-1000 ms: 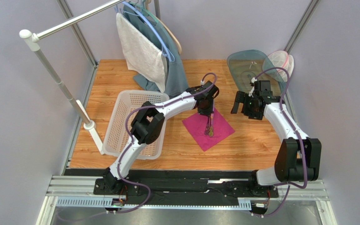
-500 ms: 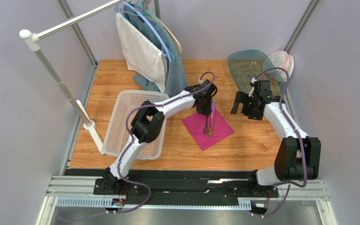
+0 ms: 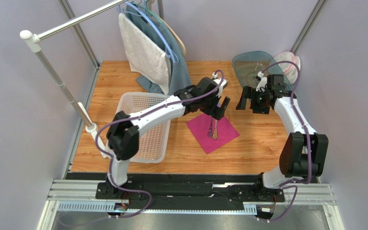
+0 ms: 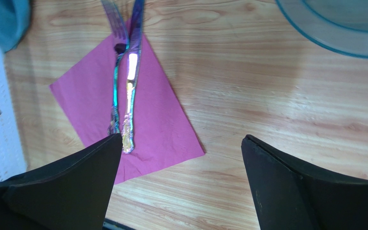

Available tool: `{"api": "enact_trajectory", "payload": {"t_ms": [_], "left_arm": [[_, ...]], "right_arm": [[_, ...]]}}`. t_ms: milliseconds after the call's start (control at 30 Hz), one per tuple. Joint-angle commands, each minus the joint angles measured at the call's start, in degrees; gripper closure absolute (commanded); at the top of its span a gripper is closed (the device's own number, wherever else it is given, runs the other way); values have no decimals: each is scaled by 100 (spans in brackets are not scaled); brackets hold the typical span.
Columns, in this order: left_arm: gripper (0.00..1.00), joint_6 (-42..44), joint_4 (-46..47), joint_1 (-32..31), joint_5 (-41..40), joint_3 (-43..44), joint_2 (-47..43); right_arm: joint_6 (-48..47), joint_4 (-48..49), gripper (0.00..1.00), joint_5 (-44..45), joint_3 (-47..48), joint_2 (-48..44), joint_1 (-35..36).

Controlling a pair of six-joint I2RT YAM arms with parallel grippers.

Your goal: Place the utensils on the paper napkin and roll it up

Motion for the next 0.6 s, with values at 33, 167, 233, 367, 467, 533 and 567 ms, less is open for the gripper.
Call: {"api": "enact_trajectory", "payload": {"t_ms": [33,167,233,367,467,533,567], "left_arm": [[1,2035,1191,-32,379,-1471,-1502],[1,2723,2301,-32,256,-2861,-2585],[1,3257,2144,-24,580,-3240,-2857],[1,4454,2588,-14,2711,-4399,-3551],[1,4903,2924,-199,2894,-5033,-3668],[1,5027,2751,-375,2805,-4903,-3282],[1,5097,2323,-375,2892,-4589,-2932]], "right_arm": [[-630,-362,0,-1474,316,364,-34],[-657,-705,3,-2197,307,664,-34],[-675,-697,3,-2364,211,717,-25],[-780,-881,5,-2400,307,962,-25],[-860,-1066,9,-2452,395,1121,-16],[-886,-1163,11,-2557,421,1296,-16],[-904,-1189,12,-2610,447,1367,-16]]}}
